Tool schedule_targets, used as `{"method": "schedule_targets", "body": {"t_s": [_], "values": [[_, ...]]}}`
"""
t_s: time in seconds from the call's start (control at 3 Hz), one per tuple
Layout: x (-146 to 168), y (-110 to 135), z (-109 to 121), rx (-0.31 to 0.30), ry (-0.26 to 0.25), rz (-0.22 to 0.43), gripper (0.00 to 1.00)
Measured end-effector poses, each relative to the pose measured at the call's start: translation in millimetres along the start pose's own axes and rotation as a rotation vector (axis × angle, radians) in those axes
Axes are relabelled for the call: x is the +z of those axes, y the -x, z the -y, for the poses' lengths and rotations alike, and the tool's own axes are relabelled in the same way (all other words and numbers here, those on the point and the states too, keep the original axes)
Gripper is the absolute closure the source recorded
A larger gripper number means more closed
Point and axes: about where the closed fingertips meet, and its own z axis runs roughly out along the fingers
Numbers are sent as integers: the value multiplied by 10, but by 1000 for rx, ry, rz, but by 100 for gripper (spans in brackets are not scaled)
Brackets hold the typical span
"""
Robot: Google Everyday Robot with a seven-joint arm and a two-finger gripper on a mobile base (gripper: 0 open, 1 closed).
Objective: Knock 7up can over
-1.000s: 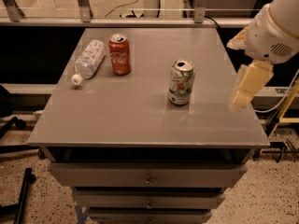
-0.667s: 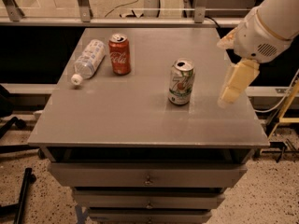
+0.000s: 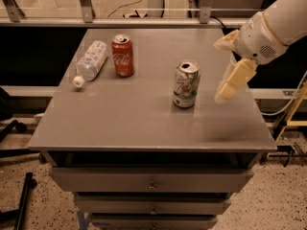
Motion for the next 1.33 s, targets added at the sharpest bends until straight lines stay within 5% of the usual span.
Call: {"method": "schedule_targets", "body": {"t_s": [0.67, 1.0, 1.33], "values": [[416, 199, 130, -4, 135, 182, 0], [537, 287, 171, -15, 170, 207, 0], [655, 368, 156, -20, 199, 228, 18]]}}
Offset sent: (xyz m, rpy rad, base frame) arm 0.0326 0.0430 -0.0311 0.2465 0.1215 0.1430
